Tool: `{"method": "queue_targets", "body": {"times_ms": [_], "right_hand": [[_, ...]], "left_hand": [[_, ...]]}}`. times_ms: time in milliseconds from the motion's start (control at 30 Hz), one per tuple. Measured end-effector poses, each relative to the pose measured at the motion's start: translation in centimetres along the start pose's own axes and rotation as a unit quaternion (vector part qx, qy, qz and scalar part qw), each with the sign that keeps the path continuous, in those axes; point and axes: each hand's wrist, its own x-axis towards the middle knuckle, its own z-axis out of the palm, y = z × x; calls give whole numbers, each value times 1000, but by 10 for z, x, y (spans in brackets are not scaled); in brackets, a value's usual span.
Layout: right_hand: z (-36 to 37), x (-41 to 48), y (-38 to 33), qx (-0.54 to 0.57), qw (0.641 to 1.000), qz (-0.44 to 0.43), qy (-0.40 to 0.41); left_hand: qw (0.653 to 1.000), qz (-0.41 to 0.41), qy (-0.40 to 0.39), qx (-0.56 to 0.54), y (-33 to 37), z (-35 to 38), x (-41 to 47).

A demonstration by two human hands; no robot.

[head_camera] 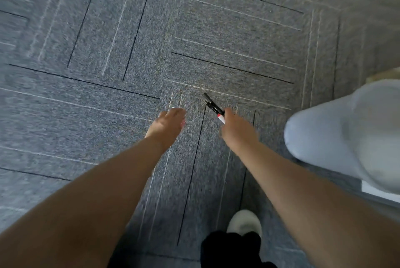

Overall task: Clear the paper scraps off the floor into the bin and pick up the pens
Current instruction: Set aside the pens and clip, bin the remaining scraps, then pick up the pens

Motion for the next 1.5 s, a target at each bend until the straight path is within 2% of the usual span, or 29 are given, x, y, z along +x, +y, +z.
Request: {"method": "queue_targets", "body": {"times_ms": [200, 400, 533, 667, 867, 1067, 1233, 1400, 1500], "right_hand": [[-93, -63, -21, 56, 997, 23, 51], [-232, -136, -37, 131, 982, 64, 121], [-332, -184, -36, 189, 957, 75, 205], [-412, -235, -18, 245, 926, 81, 276], [-501, -316, 36, 264, 889, 95, 362], [-553, -379, 85, 327, 824, 184, 424], [-563, -433, 118, 352, 757, 263, 484], [-549, -494, 151, 363, 679, 333, 545], [-543, -534, 176, 361, 638, 367, 573]], "left_hand": [[996, 40, 52, -54, 72, -95, -62], [982, 118, 137, -49, 167, -214, -117], [959, 180, 209, -62, 246, -291, -136], [941, 220, 241, -92, 341, -338, -154], [924, 275, 243, -112, 478, -361, -182], [895, 373, 223, -100, 561, -374, -203], [870, 452, 147, -133, 627, -359, -223], [819, 541, 98, -166, 691, -326, -259], [801, 571, 66, -169, 724, -300, -282]]}}
